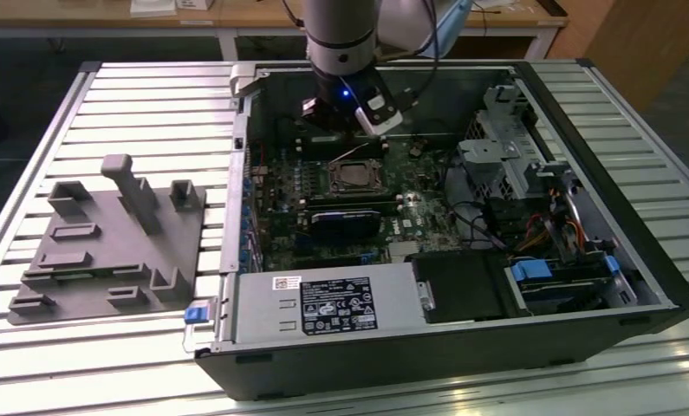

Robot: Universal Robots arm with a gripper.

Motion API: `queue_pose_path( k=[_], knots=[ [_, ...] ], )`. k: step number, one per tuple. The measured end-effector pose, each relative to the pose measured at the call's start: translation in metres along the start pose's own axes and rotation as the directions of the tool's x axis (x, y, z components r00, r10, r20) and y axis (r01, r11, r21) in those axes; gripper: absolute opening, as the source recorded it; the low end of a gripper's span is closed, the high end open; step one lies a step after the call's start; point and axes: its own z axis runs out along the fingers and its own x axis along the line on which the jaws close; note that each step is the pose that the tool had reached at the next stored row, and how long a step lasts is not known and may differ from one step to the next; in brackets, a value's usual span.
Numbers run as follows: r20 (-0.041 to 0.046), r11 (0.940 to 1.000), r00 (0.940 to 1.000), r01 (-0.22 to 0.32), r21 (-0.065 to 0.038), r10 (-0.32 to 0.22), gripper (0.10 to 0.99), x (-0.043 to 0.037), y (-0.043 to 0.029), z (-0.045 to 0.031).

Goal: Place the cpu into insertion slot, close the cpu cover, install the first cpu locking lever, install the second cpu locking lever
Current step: 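Install the first cpu locking lever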

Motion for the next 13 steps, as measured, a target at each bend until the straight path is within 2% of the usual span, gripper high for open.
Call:
queue_pose_path(
  k=[8, 13],
  knots=[
    [0.0003, 1.0, 1.0, 0.0, 0.001, 0.0, 0.106, -0.0068, -0.0005, 0.0067],
    [0.0083, 1.0, 1.0, 0.002, 0.001, -0.002, 0.106, -0.0061, -0.001, 0.0124]
  ],
)
